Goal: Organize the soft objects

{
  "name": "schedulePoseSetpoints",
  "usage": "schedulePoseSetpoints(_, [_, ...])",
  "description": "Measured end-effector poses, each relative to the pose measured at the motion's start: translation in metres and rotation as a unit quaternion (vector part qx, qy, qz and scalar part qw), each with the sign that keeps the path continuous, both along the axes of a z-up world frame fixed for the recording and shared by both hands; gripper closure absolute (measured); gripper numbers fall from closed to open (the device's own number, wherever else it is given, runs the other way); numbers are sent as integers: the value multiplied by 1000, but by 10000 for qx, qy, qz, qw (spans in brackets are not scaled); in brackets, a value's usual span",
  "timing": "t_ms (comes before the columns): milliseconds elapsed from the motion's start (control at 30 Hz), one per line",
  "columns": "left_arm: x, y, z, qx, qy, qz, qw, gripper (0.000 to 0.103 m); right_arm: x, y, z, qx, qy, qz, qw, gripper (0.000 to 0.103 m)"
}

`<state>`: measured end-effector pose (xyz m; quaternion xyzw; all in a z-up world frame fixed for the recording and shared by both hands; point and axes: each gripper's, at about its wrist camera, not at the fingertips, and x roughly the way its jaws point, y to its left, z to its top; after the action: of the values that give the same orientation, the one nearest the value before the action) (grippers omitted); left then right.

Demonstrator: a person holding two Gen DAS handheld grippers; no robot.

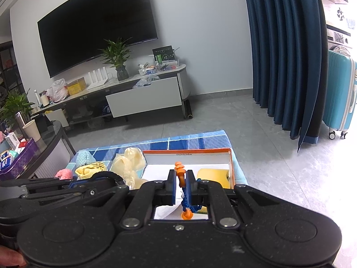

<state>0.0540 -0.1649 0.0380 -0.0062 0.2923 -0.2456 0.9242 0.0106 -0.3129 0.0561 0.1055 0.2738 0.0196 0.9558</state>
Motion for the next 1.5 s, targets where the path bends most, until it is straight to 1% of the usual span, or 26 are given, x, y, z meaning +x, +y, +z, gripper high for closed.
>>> schedulePoseSetpoints(167, [4,-1,0,4,3,41,10000,94,4,0,-1,-9,29,-15,10000,92])
schedulePoseSetpoints(467, [13,-6,2,47,3,250,9997,94,16,6,-3,-82,94,-55,9999,91])
schedulePoseSetpoints(833, [24,-8,3,38,11,262,9996,94,33,7,1,-147,75,-71,9998,91])
schedulePoseSetpoints(1500, [38,-15,-4,109,72,206,9997,94,61,5,-7,-67,206,-105,9997,91])
